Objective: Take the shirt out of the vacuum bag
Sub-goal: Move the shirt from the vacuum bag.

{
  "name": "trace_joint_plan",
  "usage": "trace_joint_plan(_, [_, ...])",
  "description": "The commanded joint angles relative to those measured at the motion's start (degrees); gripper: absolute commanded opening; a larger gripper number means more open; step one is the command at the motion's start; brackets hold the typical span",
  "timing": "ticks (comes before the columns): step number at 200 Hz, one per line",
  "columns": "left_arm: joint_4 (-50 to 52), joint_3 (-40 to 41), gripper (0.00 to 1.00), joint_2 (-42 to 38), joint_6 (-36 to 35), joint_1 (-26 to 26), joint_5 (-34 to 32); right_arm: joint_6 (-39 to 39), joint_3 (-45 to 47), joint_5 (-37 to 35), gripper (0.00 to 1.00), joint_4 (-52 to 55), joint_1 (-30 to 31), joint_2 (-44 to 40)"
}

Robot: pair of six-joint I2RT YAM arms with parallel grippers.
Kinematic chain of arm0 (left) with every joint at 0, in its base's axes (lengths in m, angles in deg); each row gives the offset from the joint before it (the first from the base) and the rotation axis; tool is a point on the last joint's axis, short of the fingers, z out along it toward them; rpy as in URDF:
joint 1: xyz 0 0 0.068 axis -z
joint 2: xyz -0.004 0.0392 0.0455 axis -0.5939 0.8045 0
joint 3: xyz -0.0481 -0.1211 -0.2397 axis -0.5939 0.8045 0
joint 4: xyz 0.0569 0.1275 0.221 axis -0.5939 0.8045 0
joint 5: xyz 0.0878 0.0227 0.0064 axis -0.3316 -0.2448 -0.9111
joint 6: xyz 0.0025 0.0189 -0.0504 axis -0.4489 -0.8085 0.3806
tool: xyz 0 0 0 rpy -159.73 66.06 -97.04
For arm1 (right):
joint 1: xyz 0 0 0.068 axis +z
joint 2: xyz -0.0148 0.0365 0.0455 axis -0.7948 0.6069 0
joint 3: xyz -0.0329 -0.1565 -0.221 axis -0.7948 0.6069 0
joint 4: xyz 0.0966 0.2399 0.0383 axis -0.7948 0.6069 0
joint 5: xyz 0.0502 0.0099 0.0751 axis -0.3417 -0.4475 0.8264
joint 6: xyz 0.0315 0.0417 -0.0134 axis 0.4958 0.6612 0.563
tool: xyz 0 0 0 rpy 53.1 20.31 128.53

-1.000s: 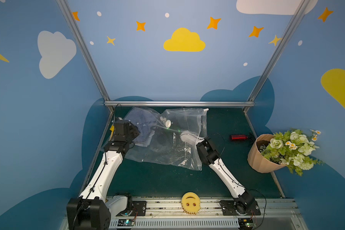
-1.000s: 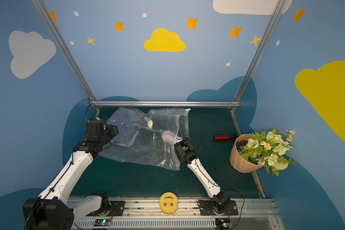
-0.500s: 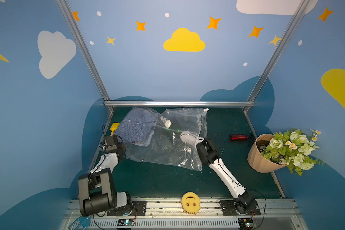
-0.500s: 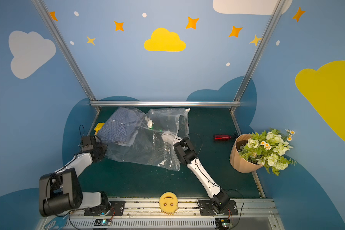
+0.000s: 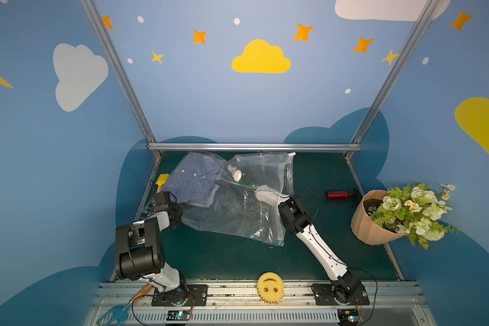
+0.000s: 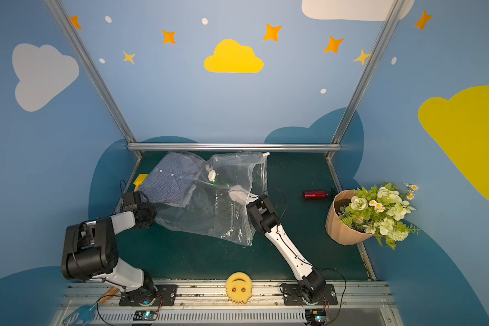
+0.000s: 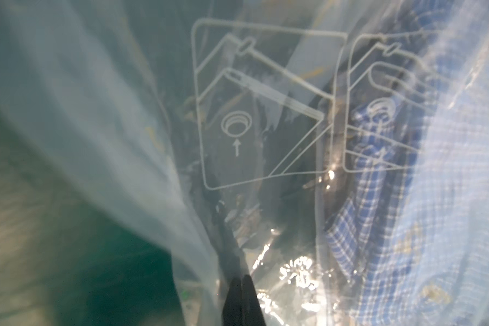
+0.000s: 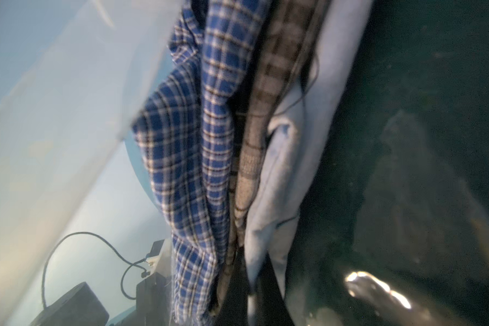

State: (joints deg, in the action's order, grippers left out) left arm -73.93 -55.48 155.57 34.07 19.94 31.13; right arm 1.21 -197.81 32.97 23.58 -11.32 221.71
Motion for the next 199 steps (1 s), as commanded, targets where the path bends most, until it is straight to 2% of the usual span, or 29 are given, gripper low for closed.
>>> trace_joint_plan(1, [0.6, -0.1, 0.04, 2.3, 0.9, -0.2, -0.3, -2.1, 5.3, -1.6, 0.00, 3.1, -0.7, -2.3])
trace_joint_plan(125, [-1.5, 2.1, 0.04, 2.4, 1.5, 0.0, -1.2, -5.0, 37.5, -1.7, 0.00, -6.7, -7.4, -19.8])
trace_joint_plan(164, [-1.4, 1.5, 0.03, 3.3, 0.7, 0.0, -0.7, -4.4, 50.3, -3.3, 0.00, -12.5, -9.3, -26.1])
trace_joint_plan(199, [-1.3, 1.5, 0.04, 3.3, 0.5, 0.9, -1.9, -2.8, 56.6, -2.9, 0.00, -15.5, -9.8, -28.8])
